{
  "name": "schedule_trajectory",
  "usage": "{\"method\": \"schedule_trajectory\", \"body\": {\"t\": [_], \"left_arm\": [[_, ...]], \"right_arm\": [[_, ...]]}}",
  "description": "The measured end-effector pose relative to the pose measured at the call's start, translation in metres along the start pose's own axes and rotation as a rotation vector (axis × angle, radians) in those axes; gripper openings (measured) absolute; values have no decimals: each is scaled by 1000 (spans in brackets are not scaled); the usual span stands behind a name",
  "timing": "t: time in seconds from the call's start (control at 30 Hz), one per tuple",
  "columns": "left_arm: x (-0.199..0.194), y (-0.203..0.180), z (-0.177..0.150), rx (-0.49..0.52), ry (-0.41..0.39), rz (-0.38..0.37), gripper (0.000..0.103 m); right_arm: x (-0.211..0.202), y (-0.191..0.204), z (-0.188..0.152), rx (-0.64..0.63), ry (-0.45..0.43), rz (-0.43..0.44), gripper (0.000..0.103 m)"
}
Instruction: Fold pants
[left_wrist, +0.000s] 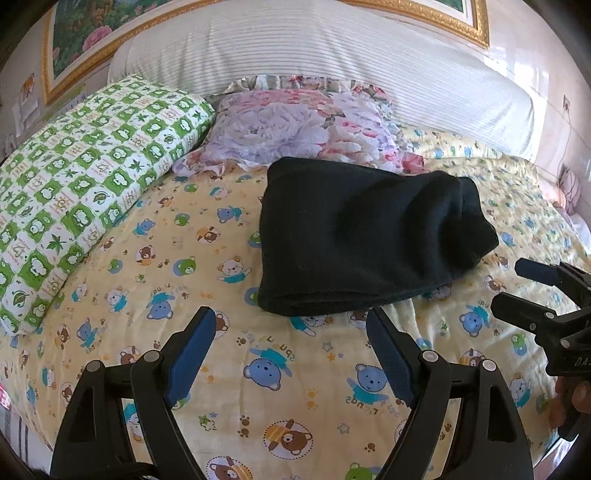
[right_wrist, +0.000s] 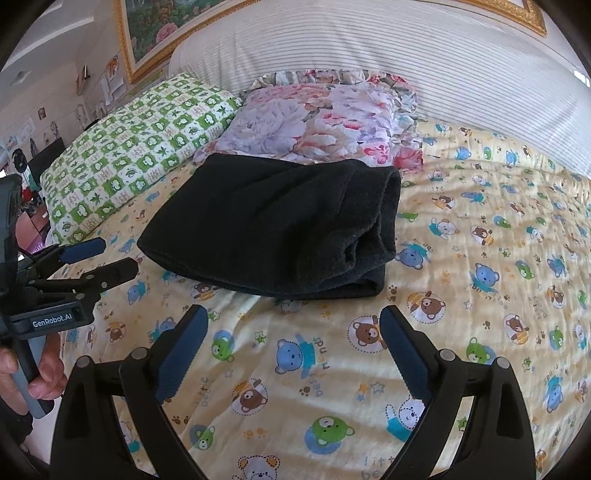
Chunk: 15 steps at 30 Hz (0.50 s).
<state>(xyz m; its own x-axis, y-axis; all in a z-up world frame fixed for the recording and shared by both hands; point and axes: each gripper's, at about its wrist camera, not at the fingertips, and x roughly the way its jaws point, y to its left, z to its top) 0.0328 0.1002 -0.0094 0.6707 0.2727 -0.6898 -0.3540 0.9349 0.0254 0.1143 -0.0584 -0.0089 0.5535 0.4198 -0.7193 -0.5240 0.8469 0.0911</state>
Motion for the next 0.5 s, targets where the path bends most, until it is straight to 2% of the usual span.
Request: {"method": "schedule_trajectory", "body": {"t": [0.5], "left_arm": [[6,-2,-1,16,8,12,84]], "right_arm": [[7,0,2,2,2,10,95]]}}
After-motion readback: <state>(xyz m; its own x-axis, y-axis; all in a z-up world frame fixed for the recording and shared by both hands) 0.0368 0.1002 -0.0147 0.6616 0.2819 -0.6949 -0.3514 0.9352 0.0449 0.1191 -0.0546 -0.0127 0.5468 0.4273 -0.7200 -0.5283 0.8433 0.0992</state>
